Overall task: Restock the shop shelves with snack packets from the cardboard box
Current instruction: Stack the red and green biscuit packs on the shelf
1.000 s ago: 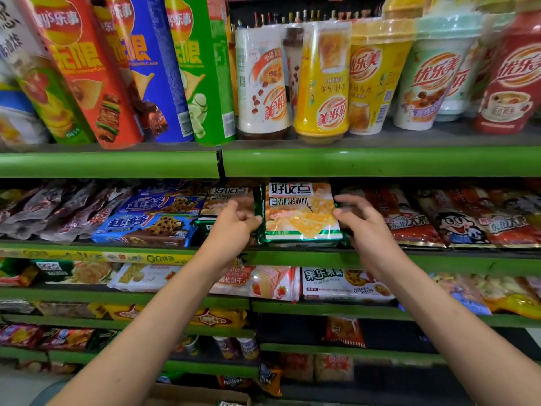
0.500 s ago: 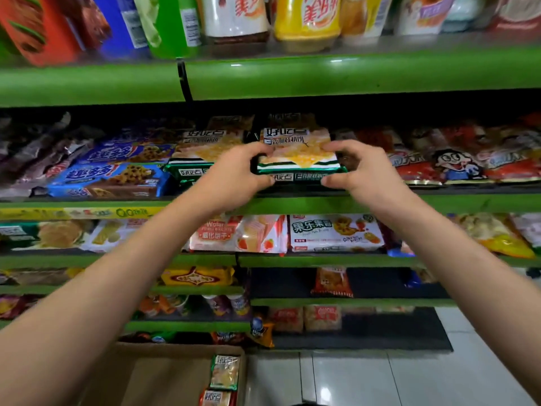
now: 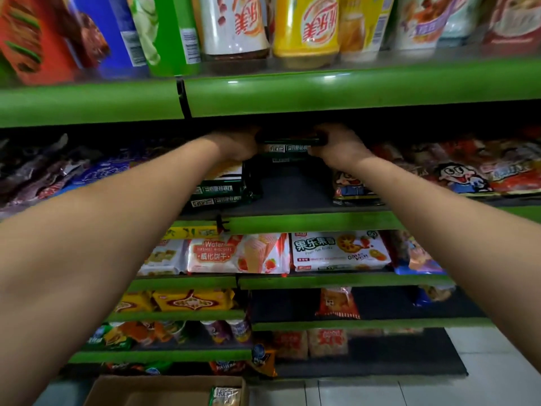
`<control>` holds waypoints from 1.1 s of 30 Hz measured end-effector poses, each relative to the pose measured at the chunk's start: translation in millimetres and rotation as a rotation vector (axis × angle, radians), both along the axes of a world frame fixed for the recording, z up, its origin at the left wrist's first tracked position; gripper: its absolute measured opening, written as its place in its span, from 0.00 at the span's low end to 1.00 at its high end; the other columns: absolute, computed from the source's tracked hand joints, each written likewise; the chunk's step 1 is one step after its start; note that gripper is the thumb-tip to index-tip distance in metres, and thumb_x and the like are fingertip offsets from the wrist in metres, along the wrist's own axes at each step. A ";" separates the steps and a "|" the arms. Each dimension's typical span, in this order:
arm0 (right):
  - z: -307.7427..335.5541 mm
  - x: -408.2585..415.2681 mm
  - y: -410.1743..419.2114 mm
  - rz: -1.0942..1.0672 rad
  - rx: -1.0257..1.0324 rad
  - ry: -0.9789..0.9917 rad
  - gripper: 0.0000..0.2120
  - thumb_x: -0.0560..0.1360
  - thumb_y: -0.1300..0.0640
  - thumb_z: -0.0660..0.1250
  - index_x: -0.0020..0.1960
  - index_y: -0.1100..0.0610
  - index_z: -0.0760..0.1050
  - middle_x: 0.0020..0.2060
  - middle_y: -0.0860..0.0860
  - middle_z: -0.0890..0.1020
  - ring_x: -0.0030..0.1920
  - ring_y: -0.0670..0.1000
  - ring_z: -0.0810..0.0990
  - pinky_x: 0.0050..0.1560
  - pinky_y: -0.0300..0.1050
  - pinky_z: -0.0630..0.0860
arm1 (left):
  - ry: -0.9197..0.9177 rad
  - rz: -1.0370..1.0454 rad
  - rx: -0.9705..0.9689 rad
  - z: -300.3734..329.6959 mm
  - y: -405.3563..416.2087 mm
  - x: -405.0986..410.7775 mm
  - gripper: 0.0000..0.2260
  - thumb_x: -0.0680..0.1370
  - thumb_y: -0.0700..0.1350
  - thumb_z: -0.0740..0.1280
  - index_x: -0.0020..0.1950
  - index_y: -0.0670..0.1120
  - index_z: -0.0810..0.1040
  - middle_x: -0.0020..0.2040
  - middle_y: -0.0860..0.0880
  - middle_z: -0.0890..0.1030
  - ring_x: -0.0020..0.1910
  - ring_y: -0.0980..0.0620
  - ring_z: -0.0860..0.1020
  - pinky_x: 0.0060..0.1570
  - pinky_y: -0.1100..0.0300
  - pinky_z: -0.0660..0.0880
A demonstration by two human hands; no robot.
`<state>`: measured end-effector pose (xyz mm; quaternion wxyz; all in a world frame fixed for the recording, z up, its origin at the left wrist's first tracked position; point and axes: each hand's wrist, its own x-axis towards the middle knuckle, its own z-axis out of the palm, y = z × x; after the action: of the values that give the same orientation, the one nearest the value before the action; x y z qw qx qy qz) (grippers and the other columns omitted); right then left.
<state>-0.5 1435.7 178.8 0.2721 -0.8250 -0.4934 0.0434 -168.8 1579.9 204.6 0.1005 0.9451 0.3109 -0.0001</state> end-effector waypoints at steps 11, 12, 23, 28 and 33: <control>-11.8 12.8 23.3 -0.144 -0.213 -0.139 0.25 0.82 0.44 0.59 0.75 0.56 0.66 0.73 0.59 0.71 0.71 0.62 0.70 0.70 0.57 0.68 | -0.037 0.125 -0.014 -20.0 30.2 23.3 0.31 0.82 0.58 0.61 0.80 0.44 0.60 0.79 0.42 0.64 0.76 0.41 0.64 0.74 0.50 0.62; -11.3 13.6 25.6 -0.158 -0.223 -0.131 0.25 0.83 0.44 0.59 0.75 0.56 0.66 0.73 0.59 0.70 0.71 0.62 0.70 0.70 0.58 0.68 | -0.047 0.121 -0.009 -20.8 30.3 26.4 0.30 0.83 0.57 0.61 0.80 0.44 0.60 0.79 0.41 0.64 0.76 0.40 0.65 0.74 0.50 0.62; -9.7 20.6 30.5 -0.203 -0.259 -0.123 0.27 0.82 0.42 0.57 0.76 0.56 0.65 0.74 0.59 0.68 0.73 0.63 0.68 0.71 0.57 0.67 | -0.071 0.156 -0.080 -15.3 21.9 33.3 0.29 0.83 0.54 0.62 0.79 0.41 0.61 0.79 0.40 0.64 0.76 0.41 0.64 0.74 0.51 0.62; -15.5 -2.2 12.1 -0.185 -0.164 -0.258 0.24 0.81 0.46 0.60 0.70 0.60 0.72 0.67 0.62 0.75 0.66 0.64 0.74 0.64 0.55 0.73 | -0.165 0.103 0.015 -0.8 9.5 -6.0 0.22 0.85 0.52 0.56 0.78 0.46 0.66 0.78 0.44 0.66 0.74 0.43 0.67 0.71 0.54 0.62; -21.8 -44.3 0.2 -0.064 -0.032 -0.323 0.20 0.80 0.53 0.62 0.68 0.60 0.74 0.72 0.58 0.71 0.70 0.63 0.68 0.69 0.51 0.66 | -0.161 0.210 0.082 -5.0 10.6 -58.9 0.25 0.84 0.60 0.54 0.75 0.49 0.72 0.75 0.43 0.72 0.71 0.40 0.71 0.67 0.52 0.69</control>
<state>-44.9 1435.9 157.0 0.1775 -0.8407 -0.5035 -0.0906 -227.6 1590.5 199.6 0.0862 0.9077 0.3986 0.0990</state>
